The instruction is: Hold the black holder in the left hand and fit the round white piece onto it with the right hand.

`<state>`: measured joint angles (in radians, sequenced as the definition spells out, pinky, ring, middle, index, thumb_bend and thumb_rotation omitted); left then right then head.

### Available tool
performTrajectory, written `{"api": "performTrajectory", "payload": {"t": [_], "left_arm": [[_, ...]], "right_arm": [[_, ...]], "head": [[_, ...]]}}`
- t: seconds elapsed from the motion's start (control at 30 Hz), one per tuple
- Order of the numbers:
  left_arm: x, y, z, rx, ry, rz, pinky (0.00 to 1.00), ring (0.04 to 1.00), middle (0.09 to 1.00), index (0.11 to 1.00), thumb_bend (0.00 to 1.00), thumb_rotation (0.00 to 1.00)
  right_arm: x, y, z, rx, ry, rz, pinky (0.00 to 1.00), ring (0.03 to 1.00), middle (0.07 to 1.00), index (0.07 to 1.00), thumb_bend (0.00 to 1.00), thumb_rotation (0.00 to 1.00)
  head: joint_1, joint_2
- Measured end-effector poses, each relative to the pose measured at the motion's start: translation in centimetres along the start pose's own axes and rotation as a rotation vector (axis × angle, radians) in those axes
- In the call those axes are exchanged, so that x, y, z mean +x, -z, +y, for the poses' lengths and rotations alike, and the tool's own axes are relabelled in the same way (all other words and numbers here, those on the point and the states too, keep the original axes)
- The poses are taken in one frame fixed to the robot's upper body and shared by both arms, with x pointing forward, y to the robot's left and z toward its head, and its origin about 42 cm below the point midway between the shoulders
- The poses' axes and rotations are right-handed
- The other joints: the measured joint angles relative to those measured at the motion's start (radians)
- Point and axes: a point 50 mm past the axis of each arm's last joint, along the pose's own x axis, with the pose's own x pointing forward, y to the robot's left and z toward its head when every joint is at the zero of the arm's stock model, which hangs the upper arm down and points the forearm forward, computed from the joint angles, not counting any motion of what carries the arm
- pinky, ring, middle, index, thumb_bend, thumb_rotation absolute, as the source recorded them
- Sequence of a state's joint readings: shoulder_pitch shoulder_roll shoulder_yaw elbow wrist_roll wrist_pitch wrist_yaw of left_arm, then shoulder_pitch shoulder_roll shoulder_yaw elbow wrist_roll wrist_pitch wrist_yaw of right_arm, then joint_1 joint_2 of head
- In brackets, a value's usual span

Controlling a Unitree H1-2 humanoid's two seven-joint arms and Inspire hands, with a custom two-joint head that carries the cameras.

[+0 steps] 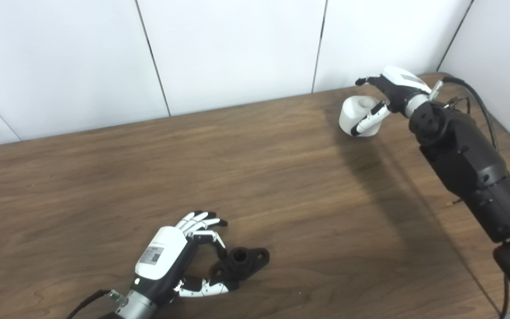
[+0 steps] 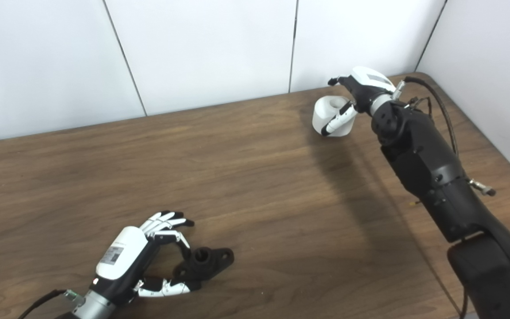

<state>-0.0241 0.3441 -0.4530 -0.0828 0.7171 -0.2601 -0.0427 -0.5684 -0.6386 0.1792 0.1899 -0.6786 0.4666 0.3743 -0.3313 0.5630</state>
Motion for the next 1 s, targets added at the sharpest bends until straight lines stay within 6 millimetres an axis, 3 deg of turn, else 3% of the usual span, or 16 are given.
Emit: {"api": "performTrajectory", "payload": {"t": [0.13, 0.33, 0.67, 1.0], "left_arm": [[0.0, -0.1, 0.0, 0.000, 0.000, 0.000, 0.92, 0.904, 0.828, 0.490, 0.51, 0.06], [0.1, -0.2, -0.1, -0.003, 0.000, 0.006, 0.93, 0.904, 0.828, 0.490, 0.51, 0.06], [0.3, -0.4, -0.2, -0.008, -0.003, 0.011, 0.92, 0.896, 0.822, 0.489, 0.51, 0.06], [0.8, -0.5, -0.3, -0.008, -0.003, 0.005, 0.91, 0.892, 0.820, 0.489, 0.51, 0.06]], "right_arm": [[0.4, 0.0, -0.6, 0.004, 0.004, 0.009, 0.92, 1.000, 0.939, 0.816, 0.90, 0.23], [0.7, 0.0, -0.9, -0.014, -0.003, 0.016, 1.00, 1.000, 0.935, 0.792, 0.88, 0.25], [0.8, 0.0, -1.1, -0.045, -0.006, 0.017, 0.99, 0.983, 0.916, 0.753, 0.88, 0.23], [1.2, 1.3, -1.4, -0.117, -0.045, 0.046, 0.99, 0.981, 0.904, 0.733, 0.88, 0.24]], "head": [[0.002, 0.011], [0.012, 0.011], [0.008, 0.012], [0.017, 0.018]]}}
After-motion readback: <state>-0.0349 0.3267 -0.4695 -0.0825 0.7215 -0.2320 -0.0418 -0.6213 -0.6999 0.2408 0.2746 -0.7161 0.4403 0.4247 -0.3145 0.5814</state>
